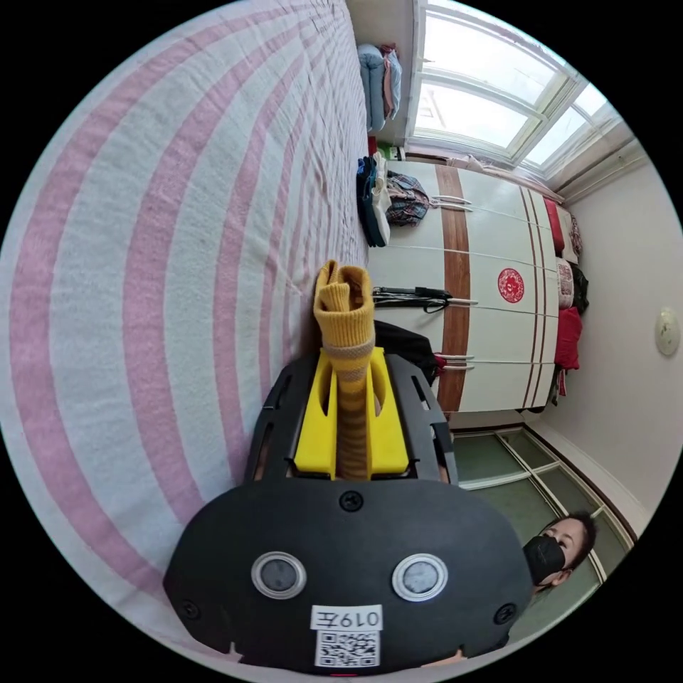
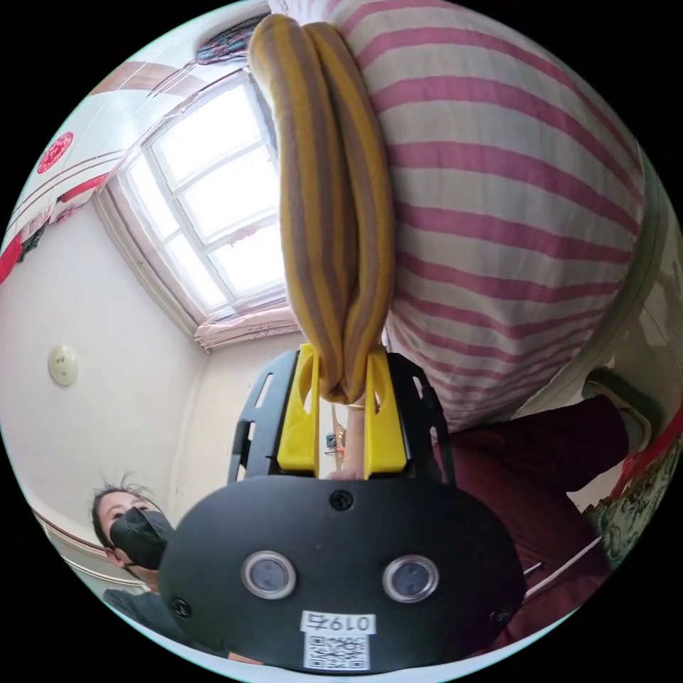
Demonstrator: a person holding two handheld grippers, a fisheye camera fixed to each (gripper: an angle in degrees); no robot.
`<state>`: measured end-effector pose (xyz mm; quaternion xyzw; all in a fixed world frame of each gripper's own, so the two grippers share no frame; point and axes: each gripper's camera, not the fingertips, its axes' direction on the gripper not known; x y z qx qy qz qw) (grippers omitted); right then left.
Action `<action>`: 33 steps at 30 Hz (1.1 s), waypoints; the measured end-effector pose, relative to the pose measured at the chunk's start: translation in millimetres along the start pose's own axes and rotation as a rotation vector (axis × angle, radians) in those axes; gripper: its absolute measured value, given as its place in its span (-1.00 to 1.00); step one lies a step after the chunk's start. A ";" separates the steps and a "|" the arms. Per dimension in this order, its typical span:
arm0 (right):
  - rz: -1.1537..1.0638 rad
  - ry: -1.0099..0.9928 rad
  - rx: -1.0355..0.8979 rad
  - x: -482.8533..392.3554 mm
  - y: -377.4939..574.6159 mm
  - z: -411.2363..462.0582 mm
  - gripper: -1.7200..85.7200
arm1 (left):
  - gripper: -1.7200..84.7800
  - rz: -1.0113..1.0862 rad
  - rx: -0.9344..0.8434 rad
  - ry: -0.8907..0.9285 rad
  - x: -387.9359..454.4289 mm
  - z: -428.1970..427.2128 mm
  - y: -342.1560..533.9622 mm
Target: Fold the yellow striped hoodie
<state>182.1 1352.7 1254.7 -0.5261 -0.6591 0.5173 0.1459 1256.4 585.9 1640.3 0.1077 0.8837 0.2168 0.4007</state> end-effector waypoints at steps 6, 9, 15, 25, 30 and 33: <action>-0.018 -0.008 0.001 2.8 5.3 -1.4 -0.74 | -0.80 0.014 0.007 -0.057 10.2 5.2 19.6; -0.011 -0.027 -0.003 4.7 11.3 3.3 -0.74 | -0.76 0.010 0.043 -0.027 8.0 4.8 32.0; 0.015 -0.083 -0.001 4.1 15.8 5.9 -0.74 | -0.54 0.012 -0.027 0.082 7.0 -0.2 75.9; -0.014 -0.047 -0.016 4.5 21.5 3.8 -0.74 | -0.39 0.095 -0.165 0.044 30.8 40.5 202.7; -0.074 0.050 -0.045 -0.2 24.4 3.7 -0.73 | -0.43 0.110 -0.179 -0.016 41.7 76.0 227.5; -0.064 0.056 -0.074 1.1 22.9 2.7 -0.72 | -0.50 0.105 -0.182 -0.071 43.5 94.4 234.6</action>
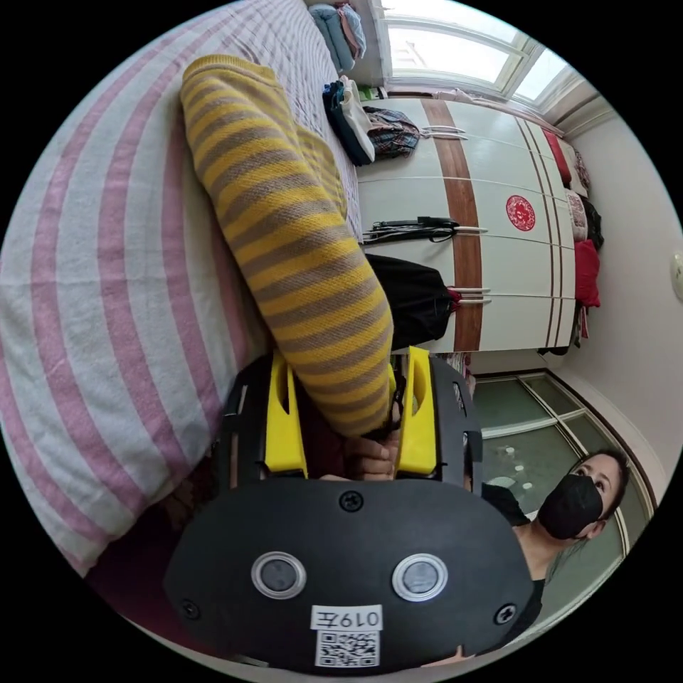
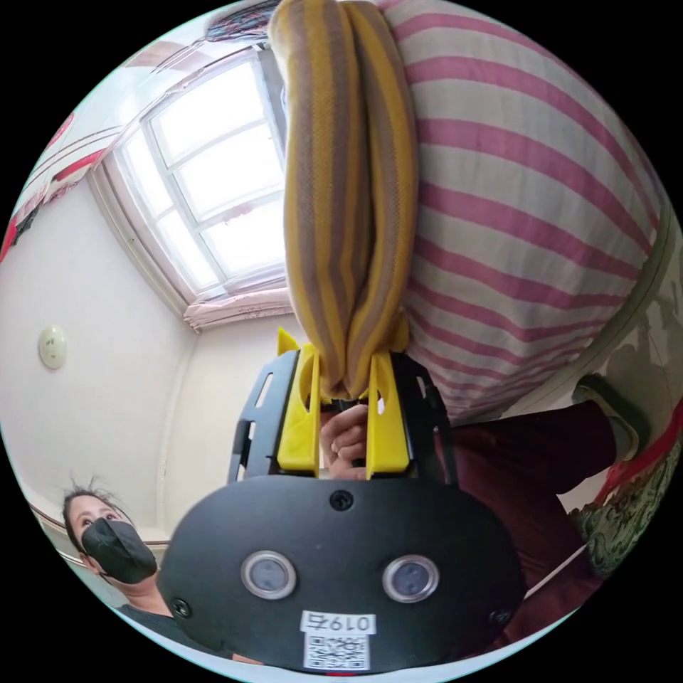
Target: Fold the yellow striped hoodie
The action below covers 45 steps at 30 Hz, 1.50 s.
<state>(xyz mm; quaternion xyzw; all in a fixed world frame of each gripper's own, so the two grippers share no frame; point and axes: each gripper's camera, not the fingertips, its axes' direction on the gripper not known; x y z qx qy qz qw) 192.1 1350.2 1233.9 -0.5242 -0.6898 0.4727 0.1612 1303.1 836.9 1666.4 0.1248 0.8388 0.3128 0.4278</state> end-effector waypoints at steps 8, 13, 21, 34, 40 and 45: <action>-0.026 -0.006 -0.069 4.7 -1.1 -33.0 -0.68 | -0.55 -0.092 0.068 0.074 -10.6 9.6 22.0; -0.066 -0.025 0.017 8.1 -5.5 -79.2 -0.54 | -0.56 -0.083 0.071 0.099 -5.5 10.8 33.9; -0.119 -0.084 -0.024 -7.3 -35.5 -74.2 -0.40 | -0.56 -0.090 0.136 0.191 -0.4 11.9 58.4; -0.068 -0.081 0.048 -13.2 -3.1 -22.7 -0.52 | -0.57 -0.071 0.281 0.063 10.8 32.8 129.4; -0.012 -0.055 0.162 -0.6 15.2 -29.7 -0.62 | -0.57 -0.092 0.381 0.091 4.2 43.4 160.6; -0.024 -0.006 0.120 -6.4 9.7 -23.8 -0.70 | -0.59 -0.102 0.380 0.208 -12.1 35.6 169.6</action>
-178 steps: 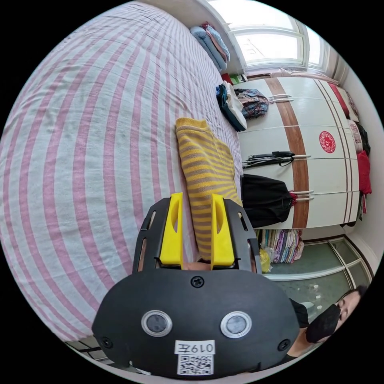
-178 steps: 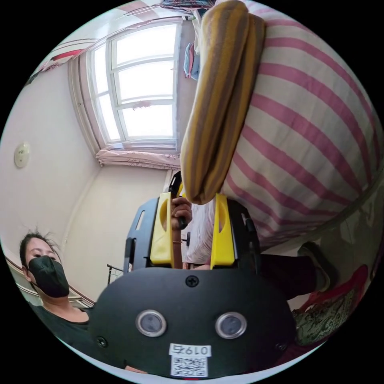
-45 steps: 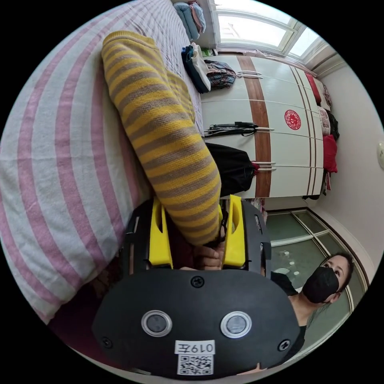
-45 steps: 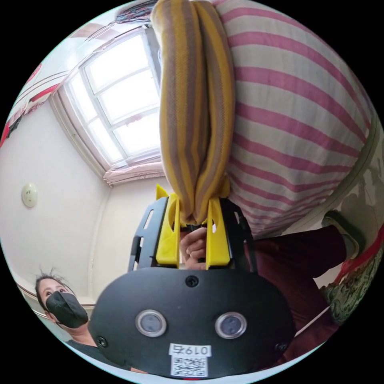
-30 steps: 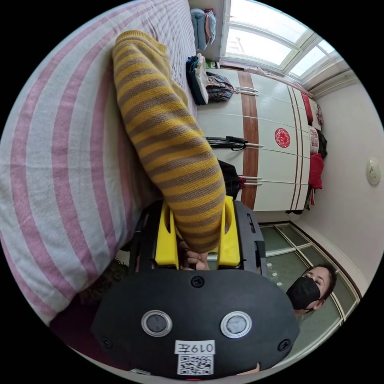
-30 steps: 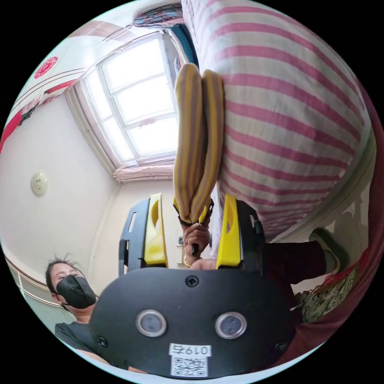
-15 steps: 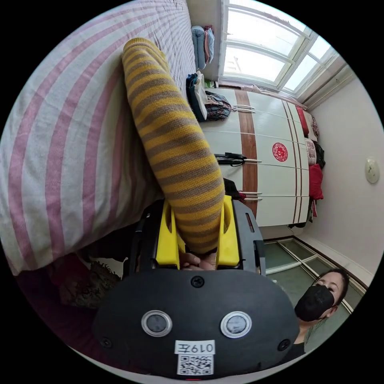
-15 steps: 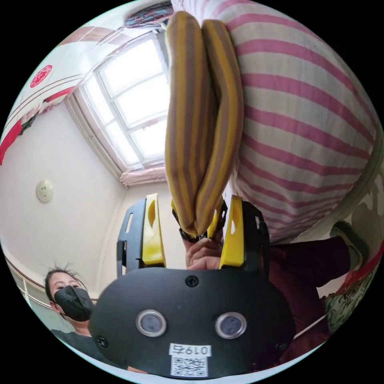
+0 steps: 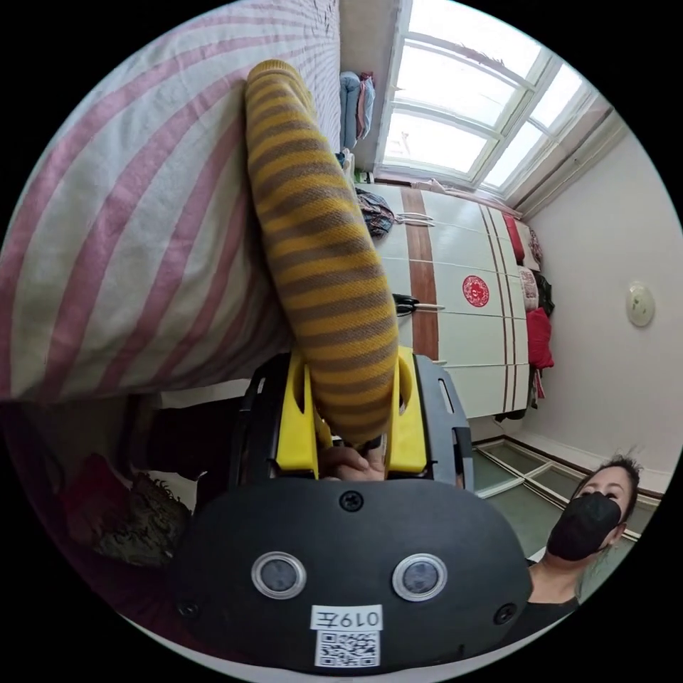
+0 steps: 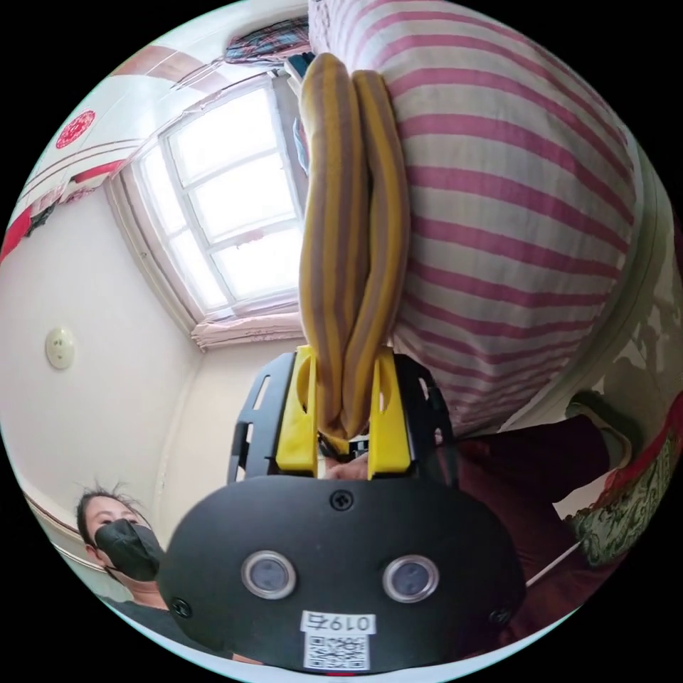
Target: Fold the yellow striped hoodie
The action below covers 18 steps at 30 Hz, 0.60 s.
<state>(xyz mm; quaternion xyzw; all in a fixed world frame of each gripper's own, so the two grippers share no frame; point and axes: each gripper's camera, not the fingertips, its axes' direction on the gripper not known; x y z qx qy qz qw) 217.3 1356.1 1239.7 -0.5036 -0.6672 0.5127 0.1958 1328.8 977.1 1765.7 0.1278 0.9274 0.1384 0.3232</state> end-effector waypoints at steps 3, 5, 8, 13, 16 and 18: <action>0.012 -0.016 -0.032 -8.5 -8.0 1.3 -0.71 | -0.60 0.028 -0.009 0.016 -0.5 -13.4 -1.0; 0.001 -0.011 -0.048 -18.4 -13.9 -1.0 -0.71 | -0.60 0.045 0.011 0.017 -0.1 -25.4 -2.6; 0.010 -0.023 -0.062 -26.2 -21.6 -6.6 -0.72 | -0.58 0.027 0.096 -0.003 -3.5 -50.8 -11.5; 0.028 -0.036 -0.098 -34.9 -32.4 -19.8 -0.73 | -0.54 -0.044 0.089 0.049 -16.5 -64.2 -40.0; 0.034 -0.045 -0.124 -39.0 -39.7 -30.1 -0.73 | -0.52 -0.075 0.060 0.072 -20.4 -62.8 -54.1; 0.033 -0.050 -0.146 -41.1 -44.0 -35.6 -0.73 | -0.52 -0.069 0.041 0.049 -19.1 -61.1 -61.1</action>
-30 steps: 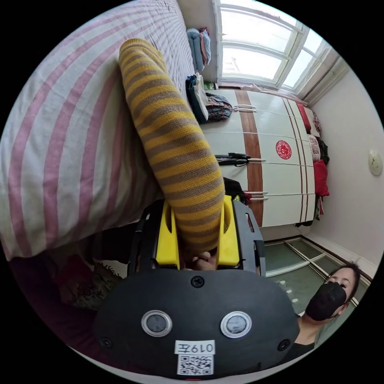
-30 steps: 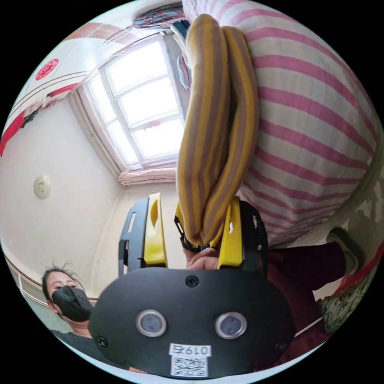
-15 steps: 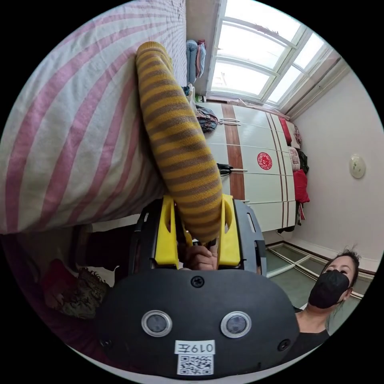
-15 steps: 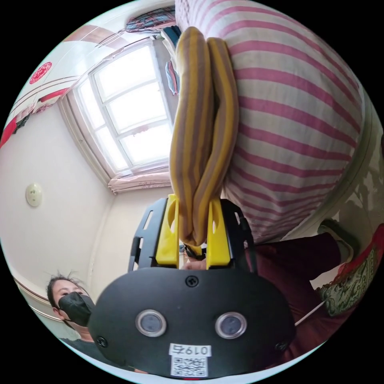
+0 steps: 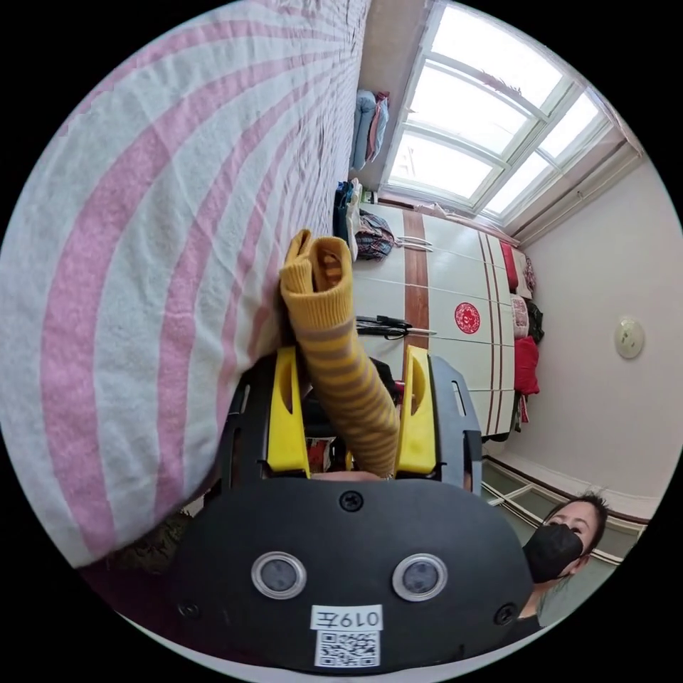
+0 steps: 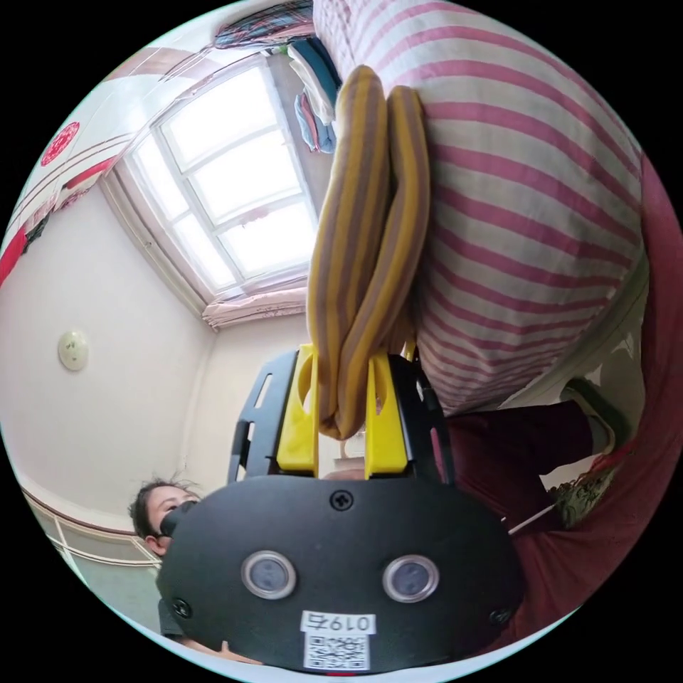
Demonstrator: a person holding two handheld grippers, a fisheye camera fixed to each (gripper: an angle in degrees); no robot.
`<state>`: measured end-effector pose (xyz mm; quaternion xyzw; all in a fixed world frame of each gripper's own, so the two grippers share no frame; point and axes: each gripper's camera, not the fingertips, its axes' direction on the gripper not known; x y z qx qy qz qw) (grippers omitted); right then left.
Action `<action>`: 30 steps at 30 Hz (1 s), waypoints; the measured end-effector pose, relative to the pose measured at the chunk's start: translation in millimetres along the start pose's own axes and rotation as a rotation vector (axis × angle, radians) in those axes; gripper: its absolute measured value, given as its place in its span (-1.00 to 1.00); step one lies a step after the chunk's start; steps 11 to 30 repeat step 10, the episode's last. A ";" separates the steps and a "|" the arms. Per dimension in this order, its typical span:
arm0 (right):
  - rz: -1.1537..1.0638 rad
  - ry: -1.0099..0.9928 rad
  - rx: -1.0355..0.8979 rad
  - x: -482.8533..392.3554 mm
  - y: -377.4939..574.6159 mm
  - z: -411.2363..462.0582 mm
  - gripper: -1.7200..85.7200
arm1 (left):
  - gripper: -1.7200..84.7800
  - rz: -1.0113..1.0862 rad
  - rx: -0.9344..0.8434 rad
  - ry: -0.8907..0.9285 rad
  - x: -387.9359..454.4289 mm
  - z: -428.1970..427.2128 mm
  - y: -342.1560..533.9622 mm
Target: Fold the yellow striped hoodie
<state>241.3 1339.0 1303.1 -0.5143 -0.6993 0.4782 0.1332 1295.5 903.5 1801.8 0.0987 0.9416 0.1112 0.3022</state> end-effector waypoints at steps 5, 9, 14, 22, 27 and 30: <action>0.040 -0.021 -0.036 4.2 -4.1 -12.5 -0.73 | -0.60 -0.018 -0.009 -0.049 -0.2 4.0 -12.5; 0.045 -0.011 -0.060 4.3 -8.1 -13.4 -0.73 | -0.72 -0.044 0.026 -0.131 -2.4 2.1 -20.5; 0.032 0.009 -0.080 0.1 -10.7 -12.0 -0.73 | -0.72 -0.047 0.030 -0.120 -3.7 1.4 -22.2; 0.032 0.009 -0.080 0.1 -10.7 -12.0 -0.73 | -0.72 -0.047 0.030 -0.120 -3.7 1.4 -22.2; 0.032 0.009 -0.080 0.1 -10.7 -12.0 -0.73 | -0.72 -0.047 0.030 -0.120 -3.7 1.4 -22.2; 0.032 0.009 -0.080 0.1 -10.7 -12.0 -0.73 | -0.72 -0.047 0.030 -0.120 -3.7 1.4 -22.2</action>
